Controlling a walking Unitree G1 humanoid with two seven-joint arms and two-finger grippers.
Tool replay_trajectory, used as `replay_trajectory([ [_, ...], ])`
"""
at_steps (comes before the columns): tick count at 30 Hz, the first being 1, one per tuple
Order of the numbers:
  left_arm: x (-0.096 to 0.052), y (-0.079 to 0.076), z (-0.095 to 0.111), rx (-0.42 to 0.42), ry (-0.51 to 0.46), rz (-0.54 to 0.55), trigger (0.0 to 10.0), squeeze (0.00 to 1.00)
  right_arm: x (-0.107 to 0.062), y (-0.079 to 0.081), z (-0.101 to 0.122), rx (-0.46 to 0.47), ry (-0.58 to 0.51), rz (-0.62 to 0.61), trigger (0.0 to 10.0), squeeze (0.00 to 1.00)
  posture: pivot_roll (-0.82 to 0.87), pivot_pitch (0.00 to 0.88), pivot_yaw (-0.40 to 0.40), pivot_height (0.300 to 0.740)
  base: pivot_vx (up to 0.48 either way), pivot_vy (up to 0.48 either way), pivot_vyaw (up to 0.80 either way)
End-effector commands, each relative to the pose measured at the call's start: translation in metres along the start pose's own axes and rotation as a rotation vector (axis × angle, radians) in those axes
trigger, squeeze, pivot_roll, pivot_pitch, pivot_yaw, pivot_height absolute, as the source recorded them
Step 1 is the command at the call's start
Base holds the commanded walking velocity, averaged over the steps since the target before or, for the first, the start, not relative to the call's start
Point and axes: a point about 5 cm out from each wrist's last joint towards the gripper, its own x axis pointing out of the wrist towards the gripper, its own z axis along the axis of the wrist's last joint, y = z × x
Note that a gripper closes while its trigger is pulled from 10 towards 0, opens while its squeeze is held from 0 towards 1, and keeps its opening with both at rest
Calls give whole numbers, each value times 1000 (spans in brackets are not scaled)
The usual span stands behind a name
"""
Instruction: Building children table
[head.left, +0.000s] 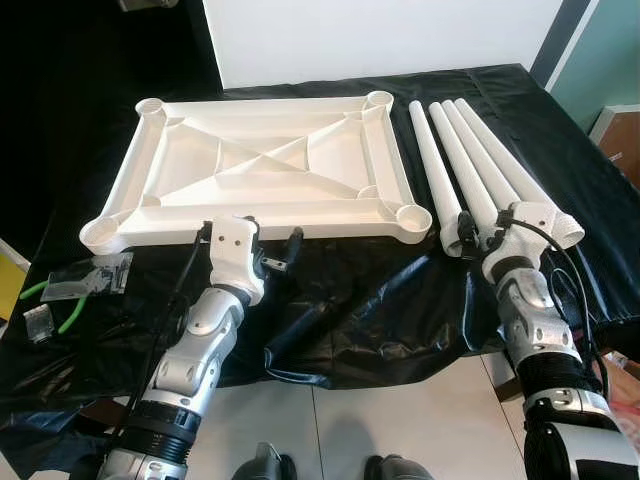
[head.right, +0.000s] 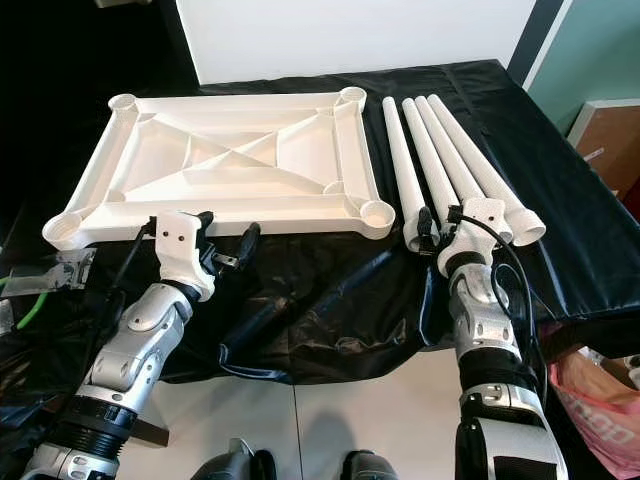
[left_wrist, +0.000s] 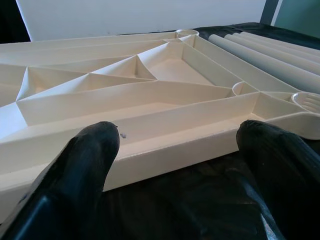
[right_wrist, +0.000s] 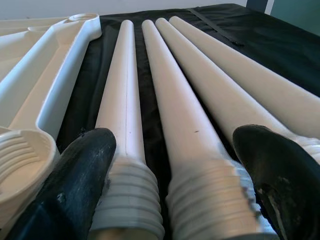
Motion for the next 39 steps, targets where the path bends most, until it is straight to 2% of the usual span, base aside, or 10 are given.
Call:
replay_trajectory([
  [1, -2, -7, -1, 3, 13, -159, 10000, 0, -10, -4, -33, -3, 167, -8, 10000, 0, -20, 140, 40, 740, 0, 0, 0],
  [13, -4, -7, -1, -2, 22, -160, 10000, 0, -16, 0, -44, -14, 242, 40, 10000, 0, -19, 152, 46, 740, 0, 0, 0],
  [14, -4, -7, -1, -3, 22, -160, 10000, 0, -17, 2, -48, -24, 272, 63, 10000, 341, -19, 153, 48, 740, 0, 0, 0],
  [18, -4, -7, -1, -3, 23, -161, 10000, 0, -19, 4, -53, -37, 308, 88, 10000, 341, -19, 153, 48, 740, 0, 0, 0],
  [19, -5, -7, -1, -4, 24, -161, 10000, 0, -20, 6, -53, -82, 314, 116, 10000, 310, -21, 154, 48, 740, 0, 0, 0],
  [22, -5, -7, -1, -5, 24, -161, 10000, 0, -21, 8, -53, -111, 314, 141, 10000, 337, -21, 154, 48, 740, 0, 0, 0],
  [23, -5, -7, -1, -9, 25, -161, 10000, 0, -22, 11, -51, -157, 302, 177, 10000, 1000, -23, 154, 49, 740, 0, 0, 0],
  [29, -5, -7, -1, -16, 28, -162, 10000, 0, -22, 16, -45, -182, 285, 215, 10000, 1000, -24, 156, 51, 740, 0, 0, 0],
  [38, -6, -8, -2, -20, 32, -165, 10000, 0, -25, 22, -41, -161, 281, 253, 10000, 1000, -24, 152, 53, 740, 0, 0, 0],
  [39, -6, -8, -2, -20, 33, -166, 10000, 0, -25, 23, -39, -142, 274, 260, 10000, 0, -23, 152, 53, 740, 0, 0, 0],
])
